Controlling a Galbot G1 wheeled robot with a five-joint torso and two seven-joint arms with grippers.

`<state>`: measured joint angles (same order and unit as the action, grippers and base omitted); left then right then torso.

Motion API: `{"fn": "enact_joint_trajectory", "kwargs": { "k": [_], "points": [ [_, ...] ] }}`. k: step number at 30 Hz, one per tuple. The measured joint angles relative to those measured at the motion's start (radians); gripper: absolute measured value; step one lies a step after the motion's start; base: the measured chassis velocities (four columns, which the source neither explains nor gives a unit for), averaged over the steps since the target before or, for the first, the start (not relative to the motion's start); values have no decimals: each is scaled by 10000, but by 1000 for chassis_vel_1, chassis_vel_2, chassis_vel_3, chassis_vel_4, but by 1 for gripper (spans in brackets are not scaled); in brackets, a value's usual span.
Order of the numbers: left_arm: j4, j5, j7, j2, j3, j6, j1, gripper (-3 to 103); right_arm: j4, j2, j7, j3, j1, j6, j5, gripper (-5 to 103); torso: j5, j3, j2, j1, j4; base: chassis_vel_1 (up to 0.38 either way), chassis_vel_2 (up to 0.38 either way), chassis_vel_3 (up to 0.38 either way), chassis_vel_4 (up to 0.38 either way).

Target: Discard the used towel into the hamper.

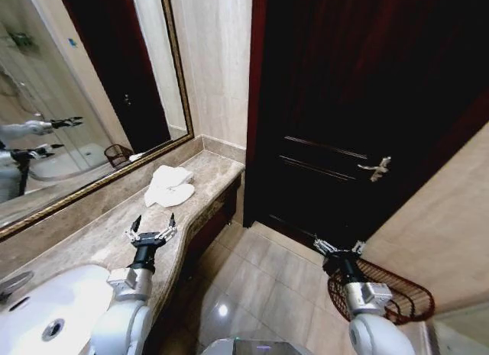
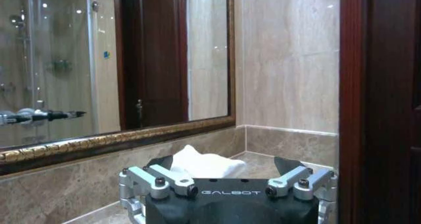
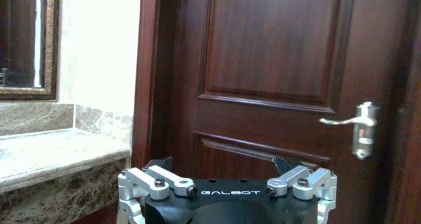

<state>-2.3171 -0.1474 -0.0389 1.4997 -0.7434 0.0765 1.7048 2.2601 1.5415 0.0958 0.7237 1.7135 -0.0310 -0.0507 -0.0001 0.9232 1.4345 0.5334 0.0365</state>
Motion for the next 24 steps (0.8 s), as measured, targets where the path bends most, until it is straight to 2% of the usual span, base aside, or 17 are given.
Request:
{"fn": "enact_joint_trajectory", "kwargs": {
  "k": [8, 10, 11, 13, 15, 16, 20, 21, 22, 23, 24],
  "points": [
    [81, -51, -123, -153, -37, 73, -85, 100, 25, 27, 23, -26, -26, -65, 45, 100, 0, 0, 0, 0, 0, -70, 93, 104, -74],
    [147, -163, -299, -407, -14, 507, -353, 100, 15, 32, 167, -25, -42, -77, 57, 100, 1, 1, 0, 0, 0, -71, 64, 62, -69],
    [147, -163, -299, -407, -14, 507, -353, 100, 15, 32, 167, -25, -42, -77, 57, 100, 1, 1, 0, 0, 0, -71, 64, 63, -76],
    [301, -359, -453, -834, 23, 1020, -819, 100, -83, 6, 726, 68, -36, 176, -22, 100, -1, 0, 0, 0, -1, -72, 75, 73, -71],
    [473, -751, -634, -1314, 62, 1543, -1384, 100, -116, -20, 851, 76, -23, 215, -30, 100, -1, 1, -1, 3, -1, -46, 70, 59, -66],
    [473, -751, -634, -1314, 62, 1543, -1384, 100, -116, -20, 851, 76, -23, 215, -30, 100, -1, 1, -1, 3, -1, -39, 58, 34, -64],
    [704, -2086, -1326, -2057, 89, 2604, -2164, 100, -181, -158, 819, 12, -40, 61, -28, 100, 0, 1, -1, 3, 2, -10, 7, 12, -16],
    [704, -2086, -1326, -2057, 89, 2604, -2164, 100, -181, -158, 819, 12, -40, 61, -28, 100, 0, 1, -1, 3, 2, 0, 0, 0, 0],
    [923, -2620, -1712, -2389, 125, 3059, -2543, 100, -219, -184, 781, 14, -39, 15, -21, 100, 1, 1, -1, 0, 1, 0, 0, 0, 0],
    [923, -2620, -1712, -2389, 125, 3059, -2543, 100, -219, -184, 781, 14, -39, 15, -21, 100, 1, 1, -1, 0, 1, 0, 0, 0, 0],
    [1216, -2918, -1938, -2697, 196, 3464, -2944, 100, -241, -186, 724, 24, -26, -22, -17, 100, -1, 0, 0, -2, 0, 0, 0, 0, 0]
  ]
}}
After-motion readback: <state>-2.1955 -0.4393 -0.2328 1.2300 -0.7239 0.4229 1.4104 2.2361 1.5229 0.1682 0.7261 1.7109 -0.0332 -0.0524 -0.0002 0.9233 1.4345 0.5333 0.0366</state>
